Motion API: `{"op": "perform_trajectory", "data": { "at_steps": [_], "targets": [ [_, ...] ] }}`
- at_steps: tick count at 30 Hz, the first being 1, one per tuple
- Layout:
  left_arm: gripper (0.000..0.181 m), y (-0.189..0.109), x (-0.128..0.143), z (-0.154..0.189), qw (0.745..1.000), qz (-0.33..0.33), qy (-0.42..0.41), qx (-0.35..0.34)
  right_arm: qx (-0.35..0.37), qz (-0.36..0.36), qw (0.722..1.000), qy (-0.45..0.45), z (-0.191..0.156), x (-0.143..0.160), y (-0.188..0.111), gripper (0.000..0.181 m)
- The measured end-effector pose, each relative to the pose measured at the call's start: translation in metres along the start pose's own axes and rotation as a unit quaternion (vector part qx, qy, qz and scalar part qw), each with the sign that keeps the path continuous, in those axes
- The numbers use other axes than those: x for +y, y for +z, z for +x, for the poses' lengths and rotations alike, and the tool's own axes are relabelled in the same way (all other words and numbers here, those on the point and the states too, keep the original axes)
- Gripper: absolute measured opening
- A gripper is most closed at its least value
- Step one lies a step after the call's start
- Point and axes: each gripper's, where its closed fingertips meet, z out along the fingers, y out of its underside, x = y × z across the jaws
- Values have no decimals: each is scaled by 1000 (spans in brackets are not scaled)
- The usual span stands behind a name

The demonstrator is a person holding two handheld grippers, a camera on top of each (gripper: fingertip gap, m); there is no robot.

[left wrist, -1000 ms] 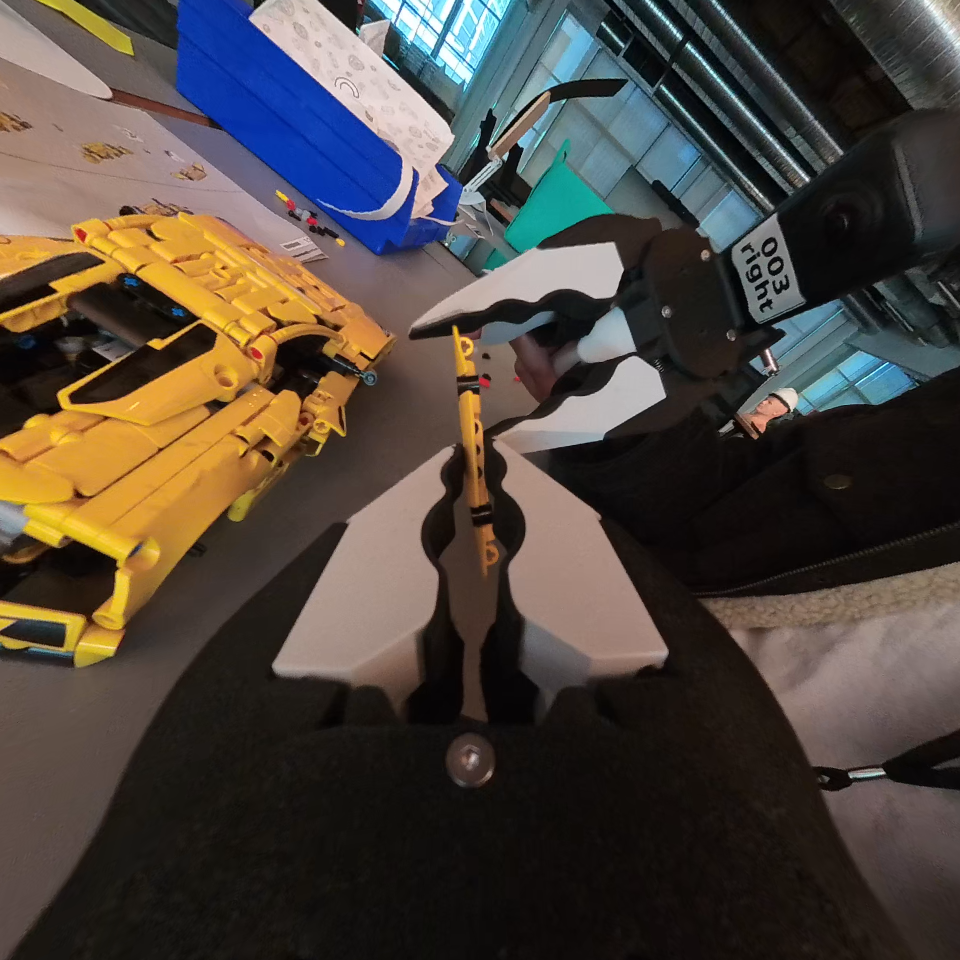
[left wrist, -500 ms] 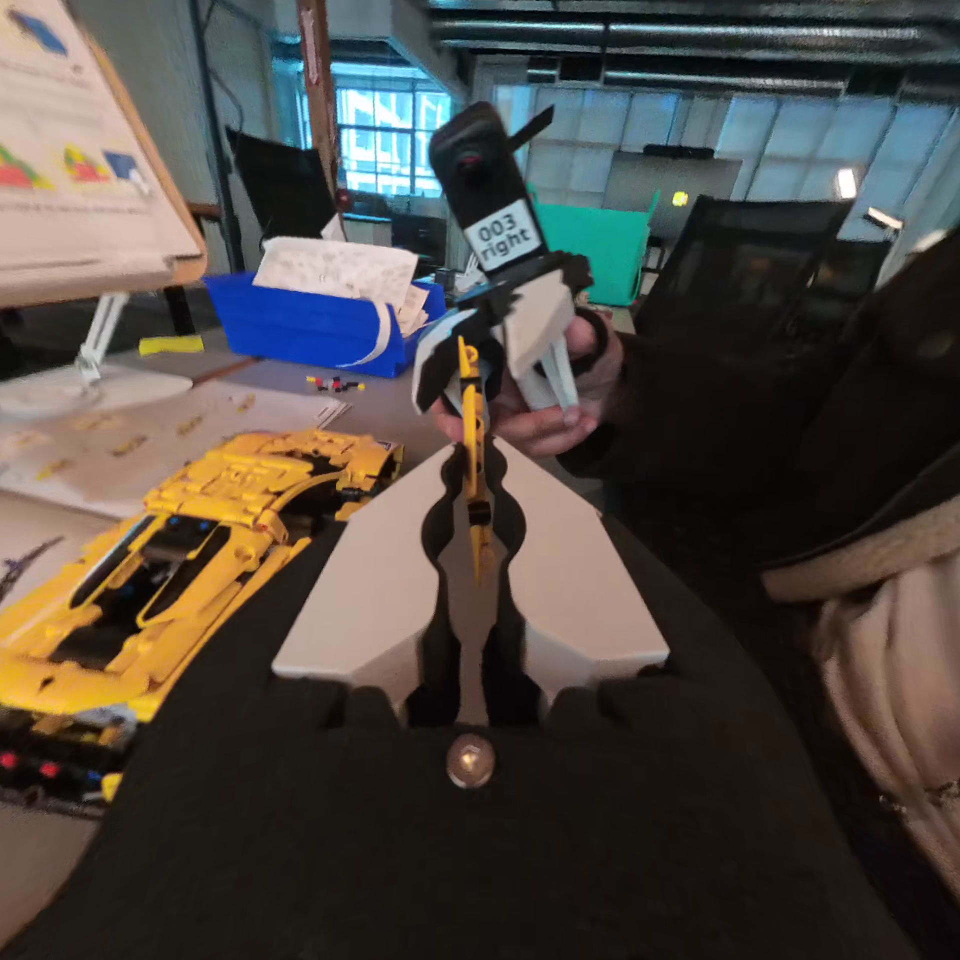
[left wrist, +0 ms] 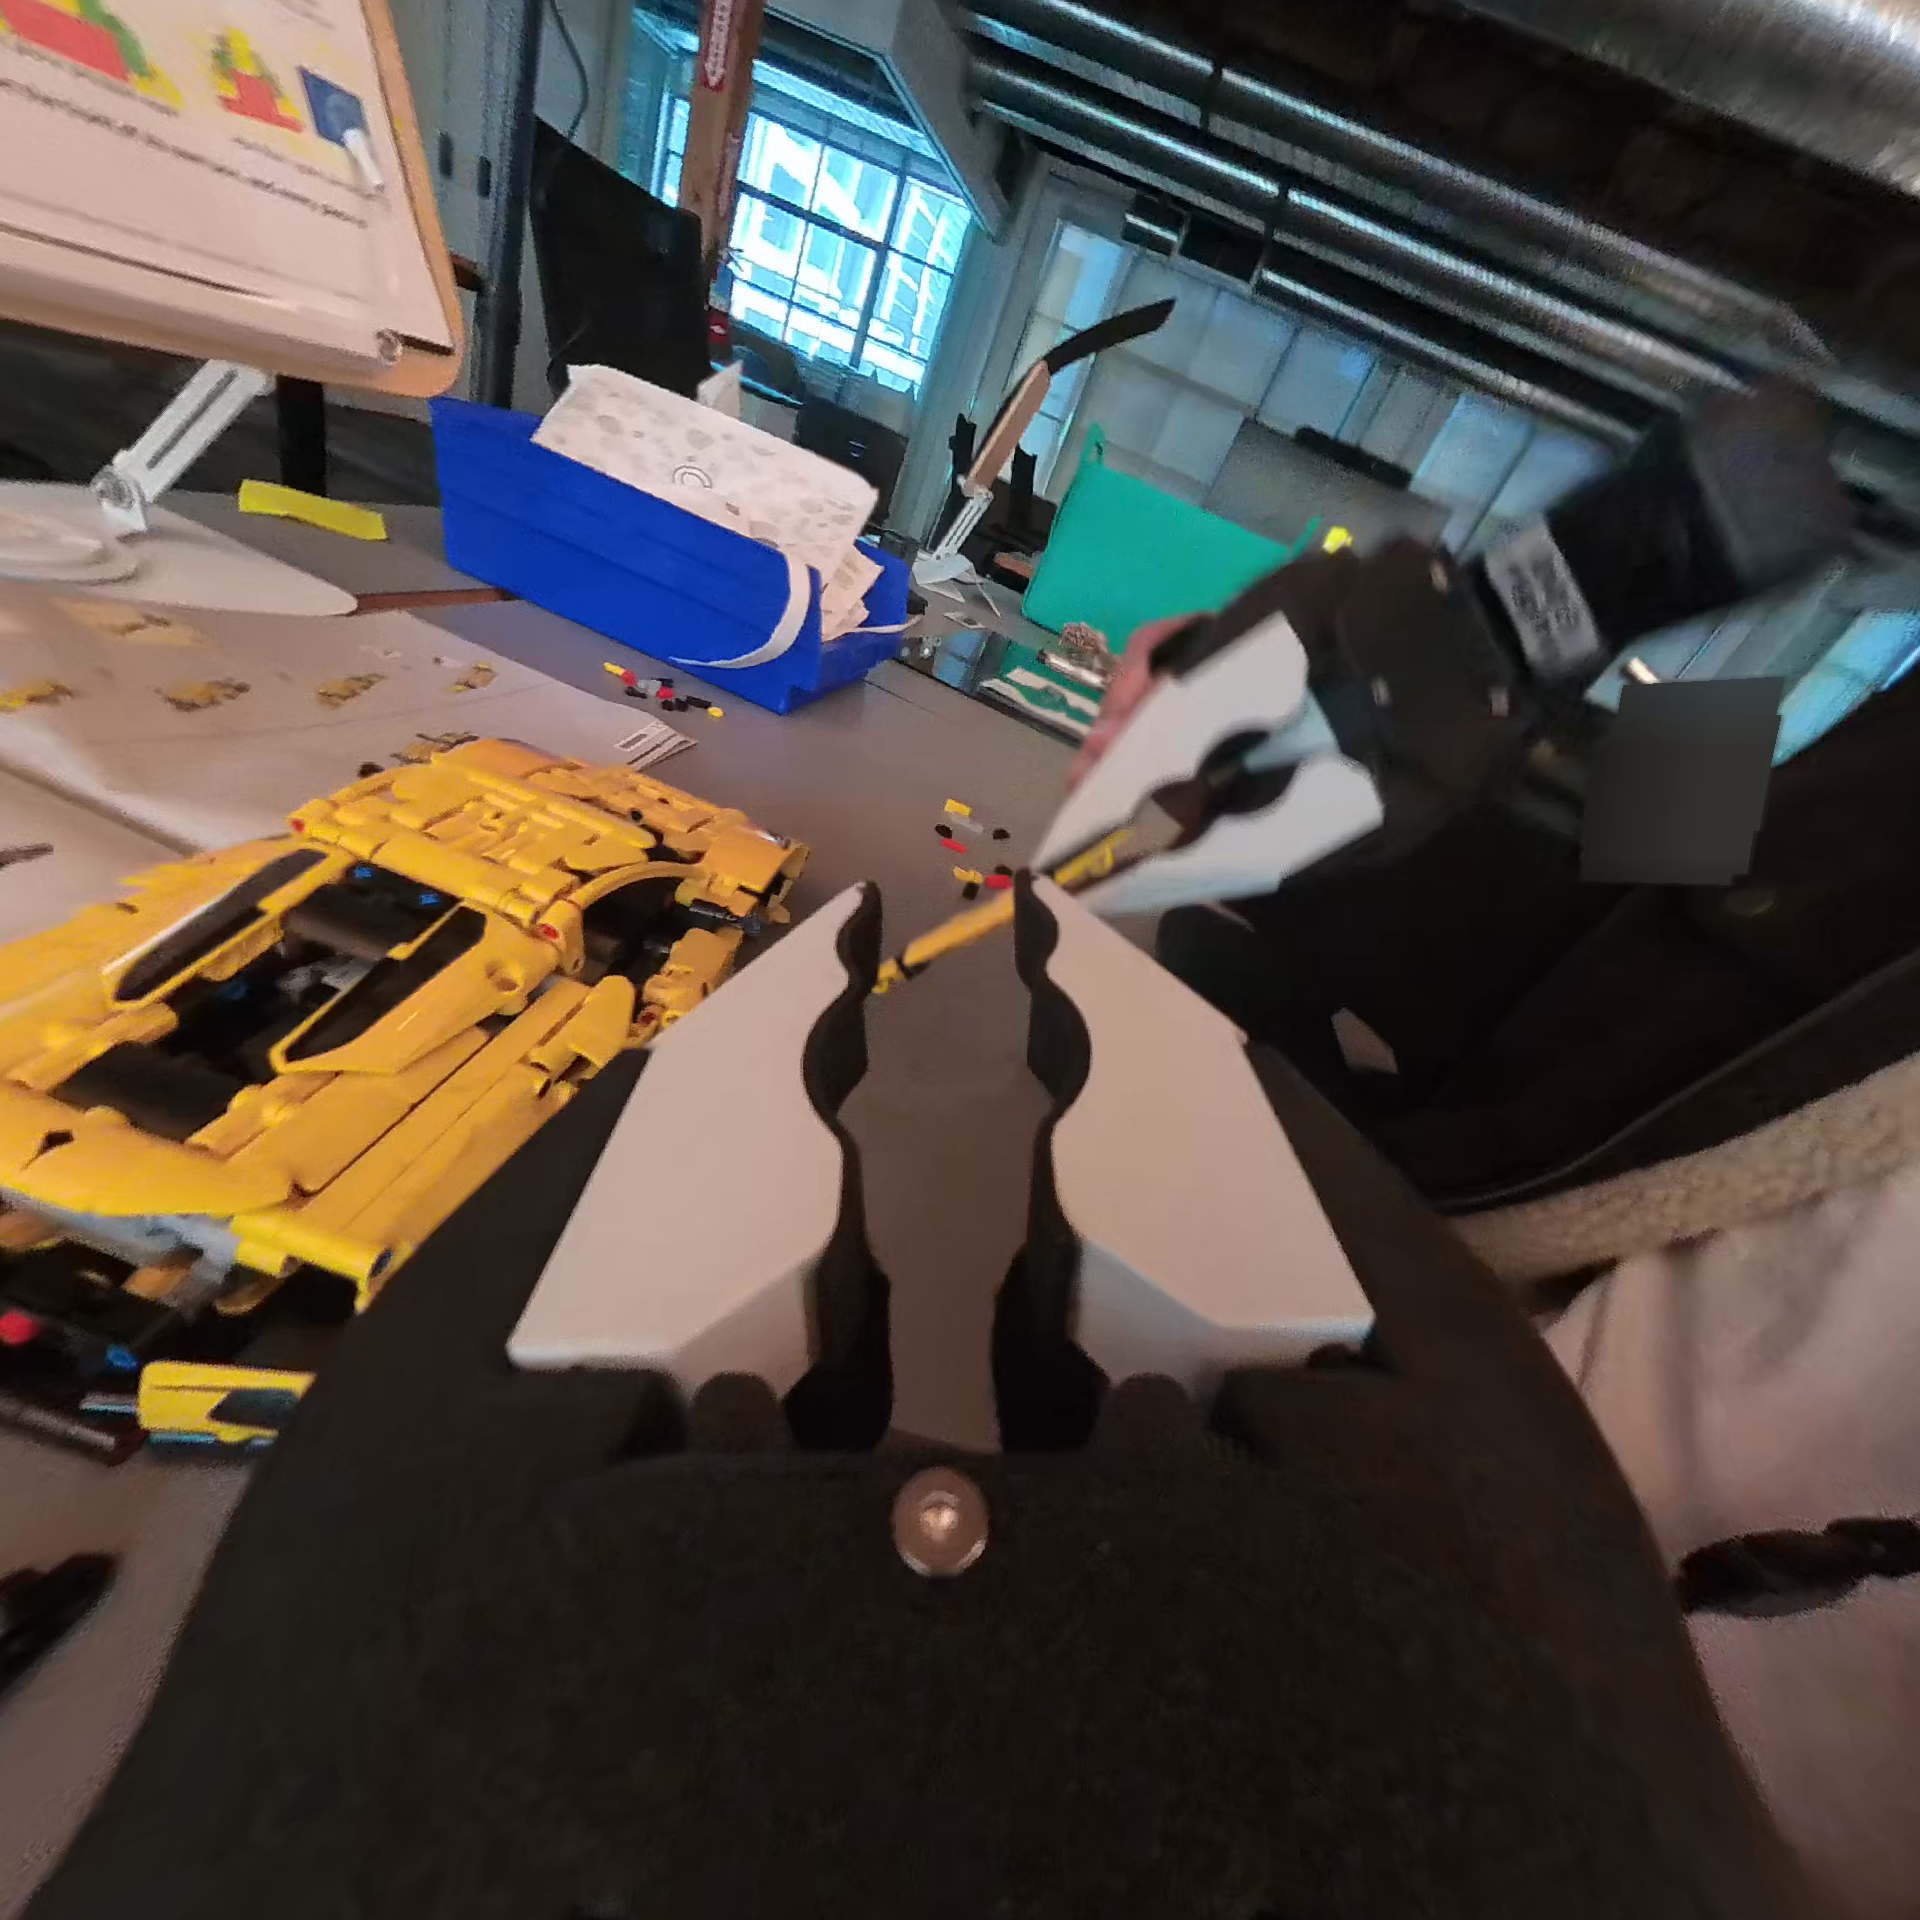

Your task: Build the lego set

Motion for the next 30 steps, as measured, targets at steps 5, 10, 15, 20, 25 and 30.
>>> {"op": "perform_trajectory", "data": {
  "at_steps": [5, 10, 15, 20, 25, 30],
  "targets": [
    [24, 8, 21, 2, 998, -57, -27, 12, 27, 87, 990, -105, -40, 4, -8, 8],
    [25, 16, 52, 14, 991, -130, 5, 40, -161, 226, 961, -9, -74, 4, -4, 8],
    [26, 17, 65, 23, 984, -165, 7, 61, -279, 161, 945, 60, -70, 33, -1, 8],
    [26, 18, 80, 28, 976, -204, 18, 72, -267, 110, 957, 19, -69, 58, 7, 18],
    [26, 19, 106, 27, 959, -270, 60, 60, -241, 62, 968, 47, -69, 63, 7, 18],
    [23, 19, 121, 26, 945, -313, 79, 53, -217, 17, 970, 110, -71, 50, 16, 28]
  ]
}}
